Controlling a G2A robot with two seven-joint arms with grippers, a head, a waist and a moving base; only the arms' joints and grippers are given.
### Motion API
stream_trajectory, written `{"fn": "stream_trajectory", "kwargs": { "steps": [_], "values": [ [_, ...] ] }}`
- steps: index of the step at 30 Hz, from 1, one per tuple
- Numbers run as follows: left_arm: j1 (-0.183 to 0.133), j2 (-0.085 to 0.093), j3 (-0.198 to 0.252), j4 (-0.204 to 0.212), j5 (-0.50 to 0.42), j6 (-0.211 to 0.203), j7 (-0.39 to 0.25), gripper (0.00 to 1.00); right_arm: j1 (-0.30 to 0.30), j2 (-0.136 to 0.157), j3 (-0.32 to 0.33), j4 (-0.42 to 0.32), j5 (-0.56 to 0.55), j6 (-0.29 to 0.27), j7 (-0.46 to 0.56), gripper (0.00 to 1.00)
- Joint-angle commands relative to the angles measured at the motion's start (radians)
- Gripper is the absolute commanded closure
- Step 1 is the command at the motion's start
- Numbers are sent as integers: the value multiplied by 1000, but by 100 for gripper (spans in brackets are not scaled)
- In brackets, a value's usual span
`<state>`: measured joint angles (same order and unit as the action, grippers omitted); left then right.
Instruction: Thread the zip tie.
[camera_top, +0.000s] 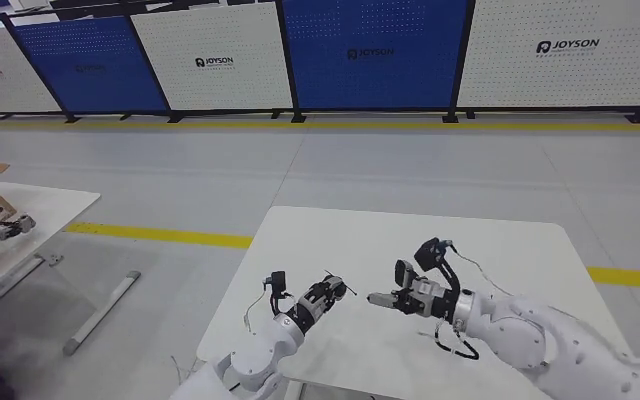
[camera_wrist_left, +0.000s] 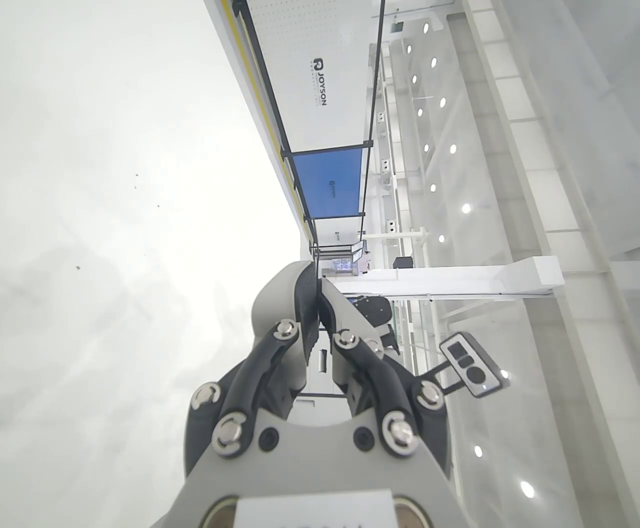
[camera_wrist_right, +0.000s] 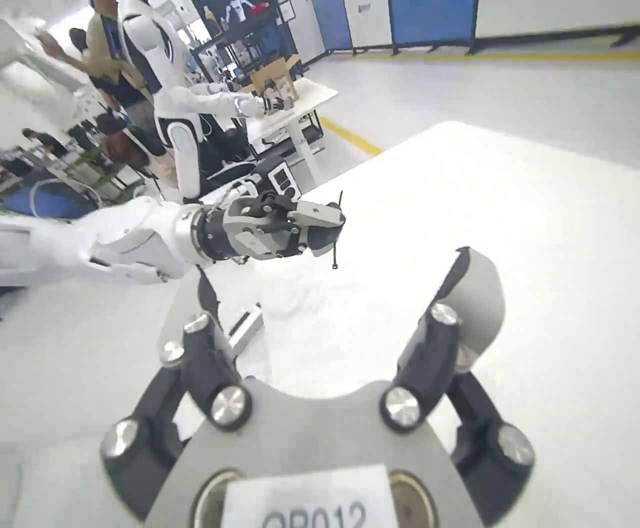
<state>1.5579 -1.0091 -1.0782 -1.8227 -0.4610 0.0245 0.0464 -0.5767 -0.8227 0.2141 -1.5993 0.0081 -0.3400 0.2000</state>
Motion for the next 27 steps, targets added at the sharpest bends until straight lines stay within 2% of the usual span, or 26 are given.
{"fn": "stream_trajectory", "kwargs": {
  "steps": [1, 5, 7, 11, 12, 27],
  "values": [
    [0, 0, 0, 0, 0, 0, 0, 100, -8, -4, 26, 17, 88, 0, 57, 0],
    [0, 0, 0, 0, 0, 0, 0, 100, -53, -18, 110, 52, 287, 0, 218, 0],
    [0, 0, 0, 0, 0, 0, 0, 100, -80, -34, 171, 88, 390, 0, 353, 0],
    [0, 0, 0, 0, 0, 0, 0, 100, -149, -84, 277, 183, 515, 0, 546, 0],
    [0, 0, 0, 0, 0, 0, 0, 100, -167, -104, 300, 227, 539, 0, 601, 0],
    [0, 0, 0, 0, 0, 0, 0, 100, -167, -104, 300, 227, 539, 0, 601, 0]
  ]
}}
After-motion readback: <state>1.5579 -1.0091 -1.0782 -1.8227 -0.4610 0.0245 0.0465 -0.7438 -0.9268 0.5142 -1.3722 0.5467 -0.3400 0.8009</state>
